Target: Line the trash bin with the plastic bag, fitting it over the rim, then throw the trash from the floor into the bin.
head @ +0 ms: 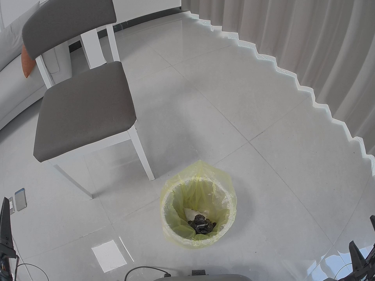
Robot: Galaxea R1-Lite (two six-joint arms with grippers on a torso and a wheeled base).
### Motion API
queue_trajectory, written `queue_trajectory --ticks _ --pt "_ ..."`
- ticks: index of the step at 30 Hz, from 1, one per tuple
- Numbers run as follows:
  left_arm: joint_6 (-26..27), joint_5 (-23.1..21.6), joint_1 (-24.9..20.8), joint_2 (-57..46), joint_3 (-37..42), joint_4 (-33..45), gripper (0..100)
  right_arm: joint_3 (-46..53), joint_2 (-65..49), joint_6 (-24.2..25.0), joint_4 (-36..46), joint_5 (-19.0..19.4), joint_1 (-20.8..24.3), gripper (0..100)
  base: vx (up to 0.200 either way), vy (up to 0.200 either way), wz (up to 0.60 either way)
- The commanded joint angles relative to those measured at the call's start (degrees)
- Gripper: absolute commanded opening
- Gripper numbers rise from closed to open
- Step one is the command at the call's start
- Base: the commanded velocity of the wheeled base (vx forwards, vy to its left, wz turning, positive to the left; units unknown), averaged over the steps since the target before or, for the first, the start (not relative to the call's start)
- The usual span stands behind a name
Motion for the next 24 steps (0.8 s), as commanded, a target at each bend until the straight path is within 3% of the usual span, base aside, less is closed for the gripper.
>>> queue_trajectory --ticks 1,4,5,7,9,11,12,17,19,21,24 --pt "0.1 -2.7 2.9 -11.3 0.1 6.4 100 4.5 -0.6 -9.1 -4.1 -1.8 0.0 100 0.0 0.0 0.0" --pt "0.2 -5.2 4.3 -14.3 0.2 9.4 100 4.5 -0.6 -10.4 -4.1 -3.7 0.0 100 0.0 0.0 0.0" --pt "0.6 -5.1 4.4 -14.4 0.6 10.2 100 4.5 -0.7 -10.0 -3.2 -7.5 0.0 100 0.0 0.0 0.0" --pt "1.0 -4.5 4.3 -14.4 1.2 11.4 100 4.5 -0.6 -8.0 -3.0 -11.5 0.0 100 0.0 0.0 0.0" --pt "1.6 -2.9 4.3 -14.4 1.3 17.8 100 4.5 -0.7 -3.3 1.0 -14.7 0.0 100 0.0 0.0 0.0" --pt "2.6 -1.5 4.3 -14.4 1.3 20.7 100 4.5 -0.7 -1.9 1.5 -15.4 0.0 100 0.0 0.0 0.0" --pt "5.0 2.3 4.3 -14.3 1.3 26.0 100 4.5 -0.7 -1.1 0.6 -16.7 0.0 100 0.0 0.0 0.0" --pt "6.5 6.4 4.4 -14.4 1.3 27.1 100 4.5 -0.7 -1.7 0.7 -17.1 0.0 100 0.0 0.0 0.0" --pt "5.4 5.9 4.4 -14.4 1.3 27.2 100 4.5 -0.7 -1.8 0.8 -17.0 0.0 100 0.0 0.0 0.0" --pt "4.5 3.1 4.4 -14.4 1.3 27.3 100 4.5 -0.7 -1.6 0.8 -17.0 0.0 100 0.0 0.0 0.0" --pt "7.7 -2.3 4.3 -14.4 1.3 30.3 100 4.5 -0.7 -2.1 0.7 -16.6 0.0 100 0.0 0.0 0.0"
